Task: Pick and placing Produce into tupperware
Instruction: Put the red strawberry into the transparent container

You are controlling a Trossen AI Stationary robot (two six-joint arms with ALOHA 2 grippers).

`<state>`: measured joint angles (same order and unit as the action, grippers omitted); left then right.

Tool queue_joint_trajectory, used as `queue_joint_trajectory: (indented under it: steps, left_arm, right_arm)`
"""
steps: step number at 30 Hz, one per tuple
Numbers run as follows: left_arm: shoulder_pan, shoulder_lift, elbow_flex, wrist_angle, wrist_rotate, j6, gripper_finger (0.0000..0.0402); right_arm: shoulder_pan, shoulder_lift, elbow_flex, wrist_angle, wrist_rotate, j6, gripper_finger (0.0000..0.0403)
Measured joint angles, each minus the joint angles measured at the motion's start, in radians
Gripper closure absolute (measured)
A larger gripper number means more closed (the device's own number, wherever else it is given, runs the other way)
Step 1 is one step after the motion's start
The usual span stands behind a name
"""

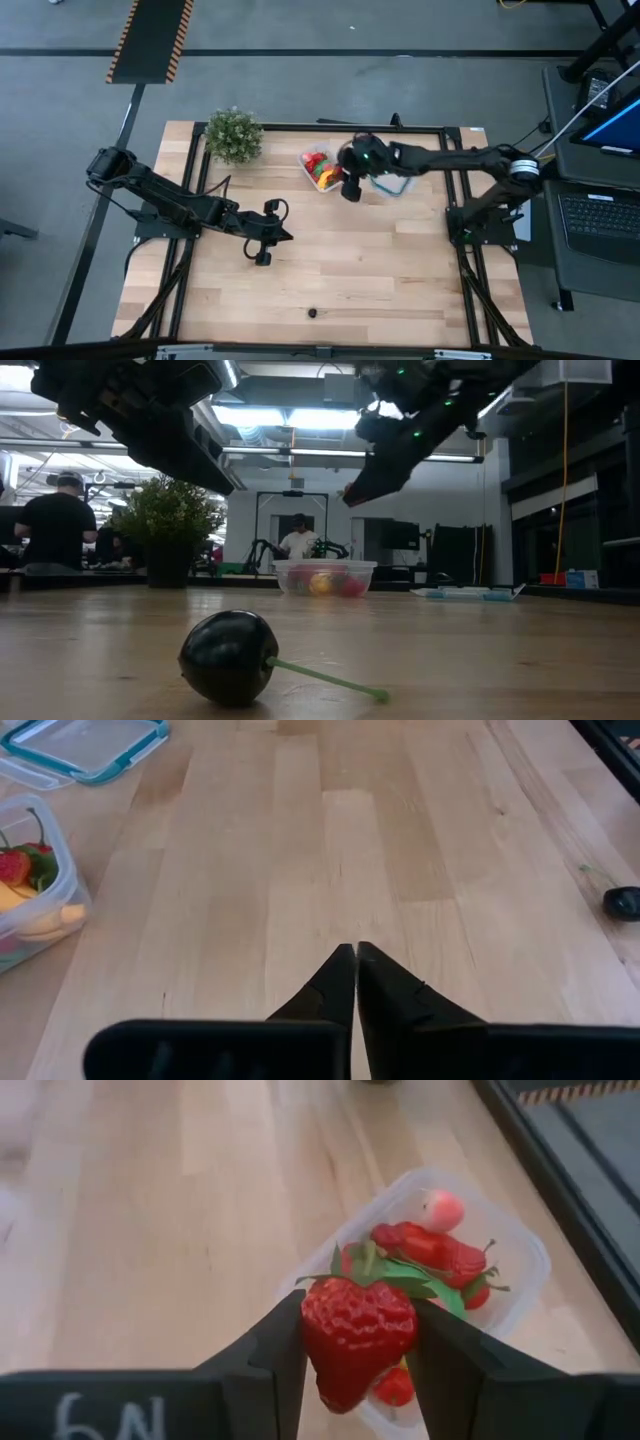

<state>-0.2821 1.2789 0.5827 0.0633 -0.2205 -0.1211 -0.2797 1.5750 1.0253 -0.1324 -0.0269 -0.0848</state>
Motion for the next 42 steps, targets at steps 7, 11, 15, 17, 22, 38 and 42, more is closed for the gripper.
queue_joint_trajectory:
  steps: [7, 11, 15, 17, 22, 38, 42]
  left_arm:
    - [0.000, 0.000, 0.000, -0.001, -0.006, -0.001, 0.0379]
    - [0.000, 0.000, 0.000, -0.002, -0.006, -0.002, 0.0373]
    - [0.000, 0.000, 0.000, -0.002, -0.006, -0.003, 0.0370]
    - [0.000, 0.000, 0.000, -0.002, -0.006, -0.003, 0.0371]
    - [0.000, 0.000, 0.000, -0.002, -0.005, -0.003, 0.0383]
    - [0.000, 0.000, 0.000, -0.002, -0.004, -0.003, 0.0382]
    - [0.000, 0.000, 0.000, -0.002, -0.004, -0.003, 0.0373]
  right_arm:
    - [-0.055, 0.157, 0.187, -0.200, -0.021, -0.031, 0.0261]
    - [-0.079, 0.229, 0.268, -0.270, -0.045, -0.032, 0.0261]
    - [-0.099, 0.281, 0.314, -0.311, -0.062, -0.030, 0.0261]
    - [-0.107, 0.301, 0.326, -0.319, -0.063, -0.028, 0.0261]
    - [-0.124, 0.336, 0.328, -0.321, -0.064, -0.026, 0.0261]
    - [-0.137, 0.363, 0.328, -0.367, -0.072, -0.002, 0.0261]
    - [-0.137, 0.363, 0.328, -0.382, -0.072, 0.003, 0.0261]
